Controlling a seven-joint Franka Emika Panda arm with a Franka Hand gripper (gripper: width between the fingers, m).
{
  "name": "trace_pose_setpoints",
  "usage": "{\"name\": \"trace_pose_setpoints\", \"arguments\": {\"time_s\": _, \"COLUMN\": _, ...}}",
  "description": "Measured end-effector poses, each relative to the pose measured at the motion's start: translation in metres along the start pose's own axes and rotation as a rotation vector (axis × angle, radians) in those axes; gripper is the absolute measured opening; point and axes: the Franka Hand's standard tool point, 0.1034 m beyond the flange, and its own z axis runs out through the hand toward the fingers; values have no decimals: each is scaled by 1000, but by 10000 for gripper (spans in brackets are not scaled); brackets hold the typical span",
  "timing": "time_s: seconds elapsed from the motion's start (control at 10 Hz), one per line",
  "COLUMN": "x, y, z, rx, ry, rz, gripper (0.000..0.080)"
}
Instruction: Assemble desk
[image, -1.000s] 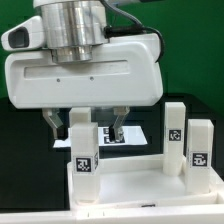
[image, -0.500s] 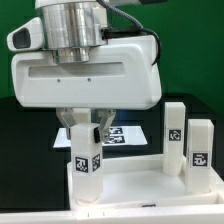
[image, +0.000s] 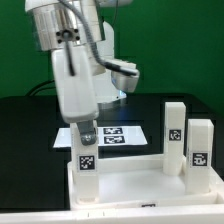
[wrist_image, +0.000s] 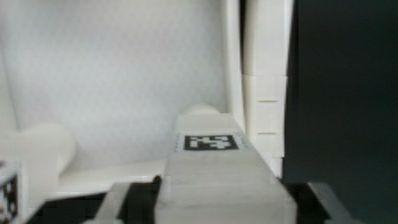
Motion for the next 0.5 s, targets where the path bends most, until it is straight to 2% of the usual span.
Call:
{"name": "trace_pose_setpoints", "arguments": {"time_s": 0.2, "x": 0, "y": 0, "z": 0, "rx": -1, "ry": 0, "rz": 55, "gripper": 288}}
{"name": "trace_pose_setpoints", "arguments": {"time_s": 0.3, "x": 0, "y": 0, "z": 0, "rx": -1, "ry": 1, "rz": 2, "gripper": 288}}
{"name": "trace_pose_setpoints", "arguments": {"time_s": 0.4, "x": 0, "y": 1, "z": 2, "rx": -9, "ry": 12, "rz": -138, "gripper": 470}}
{"name": "trace_pose_setpoints", "arguments": {"time_s": 0.5, "x": 1, "y": 1, "z": 2, "rx": -14, "ry": 11, "rz": -281, "gripper": 586}}
